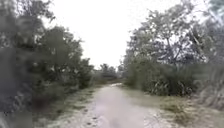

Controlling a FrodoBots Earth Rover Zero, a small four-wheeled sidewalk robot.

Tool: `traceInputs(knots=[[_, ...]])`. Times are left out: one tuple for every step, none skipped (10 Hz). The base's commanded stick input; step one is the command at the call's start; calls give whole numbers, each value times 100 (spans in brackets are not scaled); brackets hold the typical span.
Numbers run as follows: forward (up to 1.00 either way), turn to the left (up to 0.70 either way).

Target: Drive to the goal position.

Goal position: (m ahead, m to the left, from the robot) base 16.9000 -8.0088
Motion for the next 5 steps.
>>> traceInputs(knots=[[85, 0], [85, 2], [85, 4], [85, 18], [85, 19]])
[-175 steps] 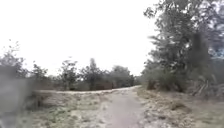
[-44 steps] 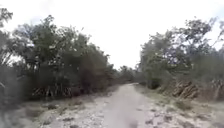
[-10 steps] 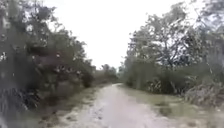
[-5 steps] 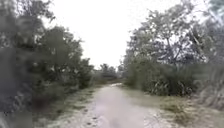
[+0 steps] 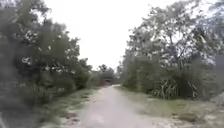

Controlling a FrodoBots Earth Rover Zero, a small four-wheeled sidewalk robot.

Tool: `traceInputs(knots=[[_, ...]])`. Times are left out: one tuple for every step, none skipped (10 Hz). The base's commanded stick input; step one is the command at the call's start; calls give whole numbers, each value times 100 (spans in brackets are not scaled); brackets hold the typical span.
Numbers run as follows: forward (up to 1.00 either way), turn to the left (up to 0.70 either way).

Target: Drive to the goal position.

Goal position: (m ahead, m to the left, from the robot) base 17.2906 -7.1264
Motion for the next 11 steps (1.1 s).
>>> traceInputs(knots=[[85, 11], [85, 3], [85, 28], [85, 0], [85, 0], [85, 0], [85, 0], [85, 0], [85, 0], [85, 0], [85, 0]])
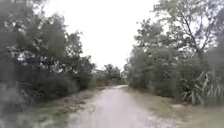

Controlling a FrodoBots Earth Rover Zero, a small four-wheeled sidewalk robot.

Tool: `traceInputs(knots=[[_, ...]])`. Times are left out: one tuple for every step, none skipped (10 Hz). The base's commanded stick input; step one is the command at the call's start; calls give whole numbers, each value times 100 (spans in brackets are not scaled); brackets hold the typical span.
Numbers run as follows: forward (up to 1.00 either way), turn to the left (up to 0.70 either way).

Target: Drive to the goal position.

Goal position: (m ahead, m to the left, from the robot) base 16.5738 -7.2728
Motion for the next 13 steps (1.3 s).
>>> traceInputs(knots=[[85, 0], [85, 0], [85, 0], [85, 0], [85, 0], [85, 0], [85, 0], [85, 0], [85, 17], [85, 33], [85, 25], [85, 14], [85, 0]])
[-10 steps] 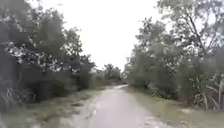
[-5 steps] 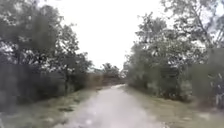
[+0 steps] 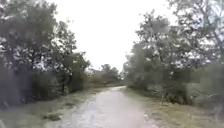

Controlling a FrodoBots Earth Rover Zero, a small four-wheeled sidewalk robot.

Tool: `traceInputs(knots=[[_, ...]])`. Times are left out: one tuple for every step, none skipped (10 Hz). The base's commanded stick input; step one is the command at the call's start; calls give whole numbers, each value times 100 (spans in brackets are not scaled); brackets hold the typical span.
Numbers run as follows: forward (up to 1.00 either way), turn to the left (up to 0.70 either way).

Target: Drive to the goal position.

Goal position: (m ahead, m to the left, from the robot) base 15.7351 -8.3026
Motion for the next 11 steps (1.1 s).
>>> traceInputs(knots=[[85, 0], [85, 0], [85, 0], [85, 0], [85, 0], [85, 9], [85, 34], [85, 28], [85, 8], [85, 0], [85, 0]])
